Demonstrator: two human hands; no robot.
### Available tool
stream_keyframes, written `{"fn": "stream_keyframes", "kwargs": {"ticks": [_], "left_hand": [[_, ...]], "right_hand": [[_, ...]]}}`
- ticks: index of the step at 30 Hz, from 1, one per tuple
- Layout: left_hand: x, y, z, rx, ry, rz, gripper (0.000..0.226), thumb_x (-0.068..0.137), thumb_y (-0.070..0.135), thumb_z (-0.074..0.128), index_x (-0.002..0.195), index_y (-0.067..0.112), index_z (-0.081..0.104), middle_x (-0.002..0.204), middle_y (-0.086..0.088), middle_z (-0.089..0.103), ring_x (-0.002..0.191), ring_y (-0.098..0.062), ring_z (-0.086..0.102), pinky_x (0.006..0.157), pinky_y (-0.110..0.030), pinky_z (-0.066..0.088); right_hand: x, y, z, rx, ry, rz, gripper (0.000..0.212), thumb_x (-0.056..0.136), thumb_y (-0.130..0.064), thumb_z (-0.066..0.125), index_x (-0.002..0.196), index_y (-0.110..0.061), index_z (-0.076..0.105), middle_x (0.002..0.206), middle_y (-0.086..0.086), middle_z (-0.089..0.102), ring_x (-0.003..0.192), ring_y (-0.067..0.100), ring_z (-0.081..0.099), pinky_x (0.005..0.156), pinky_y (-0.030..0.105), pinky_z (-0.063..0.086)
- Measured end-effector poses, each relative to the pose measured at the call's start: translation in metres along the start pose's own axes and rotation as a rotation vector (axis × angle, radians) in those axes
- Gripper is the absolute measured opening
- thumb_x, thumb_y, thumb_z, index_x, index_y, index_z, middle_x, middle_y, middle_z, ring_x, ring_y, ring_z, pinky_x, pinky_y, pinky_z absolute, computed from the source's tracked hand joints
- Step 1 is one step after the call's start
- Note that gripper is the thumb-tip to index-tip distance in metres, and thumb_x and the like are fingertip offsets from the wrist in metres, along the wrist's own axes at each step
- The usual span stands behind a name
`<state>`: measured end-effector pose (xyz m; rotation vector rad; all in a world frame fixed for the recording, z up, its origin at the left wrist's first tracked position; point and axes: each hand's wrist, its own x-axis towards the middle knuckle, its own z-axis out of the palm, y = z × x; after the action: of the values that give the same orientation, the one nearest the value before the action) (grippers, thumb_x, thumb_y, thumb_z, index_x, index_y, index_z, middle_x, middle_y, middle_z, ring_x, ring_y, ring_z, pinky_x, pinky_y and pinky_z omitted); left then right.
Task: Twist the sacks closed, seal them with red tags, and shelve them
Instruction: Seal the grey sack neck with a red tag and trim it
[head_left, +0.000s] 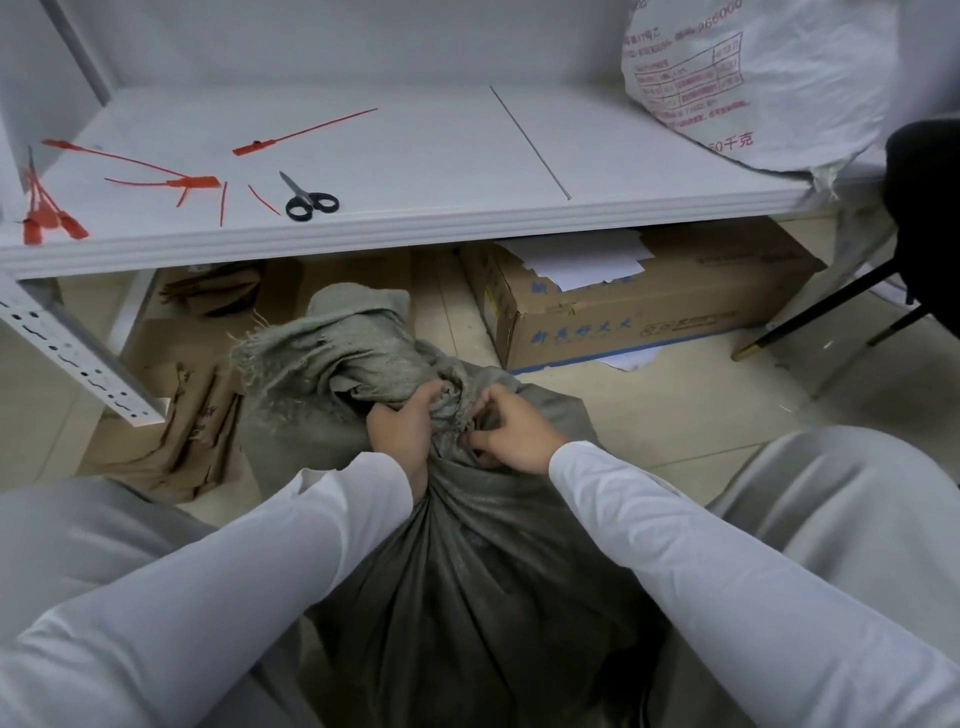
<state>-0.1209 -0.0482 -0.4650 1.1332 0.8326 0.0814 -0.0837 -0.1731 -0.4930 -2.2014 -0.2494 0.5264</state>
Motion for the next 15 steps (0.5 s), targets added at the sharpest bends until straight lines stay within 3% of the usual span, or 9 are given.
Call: {"fn": "stream_keyframes", "kwargs": {"ticks": [3,6,8,12,15], "left_hand": [[-0.005,0.005,0.001,-0.131,-0.017,-0.024,0.037,0.074,0.005,0.074,0.107,0.001,0.060,0.106,-0.016,0.068,0.093,-0.031,0.068,0.085,-0.044,0.057],[-0.006,0.009,-0.003,-0.174,-0.041,-0.041,0.055,0.066,0.006,0.075,0.117,-0.002,0.059,0.106,-0.017,0.070,0.091,-0.032,0.070,0.081,-0.046,0.058],[-0.007,0.010,-0.005,-0.160,-0.058,-0.025,0.052,0.066,0.004,0.075,0.114,-0.003,0.060,0.106,-0.017,0.070,0.092,-0.032,0.070,0.084,-0.048,0.057],[-0.012,0.015,-0.004,-0.108,-0.120,0.035,0.048,0.067,0.001,0.074,0.113,-0.002,0.060,0.103,-0.014,0.071,0.091,-0.028,0.070,0.080,-0.039,0.058],[-0.013,0.019,-0.004,-0.026,-0.190,0.054,0.041,0.067,0.001,0.074,0.106,0.003,0.061,0.101,-0.012,0.070,0.090,-0.028,0.069,0.080,-0.043,0.058]], "right_hand": [[-0.002,-0.003,-0.001,-0.013,0.016,-0.030,0.052,0.080,-0.020,0.075,0.125,-0.013,0.053,0.119,0.005,0.065,0.109,0.021,0.061,0.096,0.037,0.049],[-0.003,-0.003,0.001,-0.028,0.034,-0.068,0.047,0.080,-0.020,0.076,0.122,-0.008,0.062,0.117,0.008,0.069,0.109,0.023,0.063,0.096,0.038,0.049],[-0.005,-0.003,0.003,-0.016,0.061,-0.084,0.046,0.079,-0.021,0.077,0.121,-0.007,0.063,0.118,0.008,0.069,0.110,0.022,0.063,0.097,0.040,0.049],[-0.009,-0.004,0.003,0.086,0.107,-0.104,0.060,0.076,-0.023,0.082,0.129,-0.012,0.056,0.126,0.004,0.065,0.116,0.016,0.059,0.101,0.030,0.046],[-0.008,-0.003,0.002,0.132,0.101,-0.080,0.060,0.073,-0.023,0.084,0.127,-0.012,0.059,0.123,0.003,0.066,0.115,0.016,0.060,0.103,0.035,0.046]]}}
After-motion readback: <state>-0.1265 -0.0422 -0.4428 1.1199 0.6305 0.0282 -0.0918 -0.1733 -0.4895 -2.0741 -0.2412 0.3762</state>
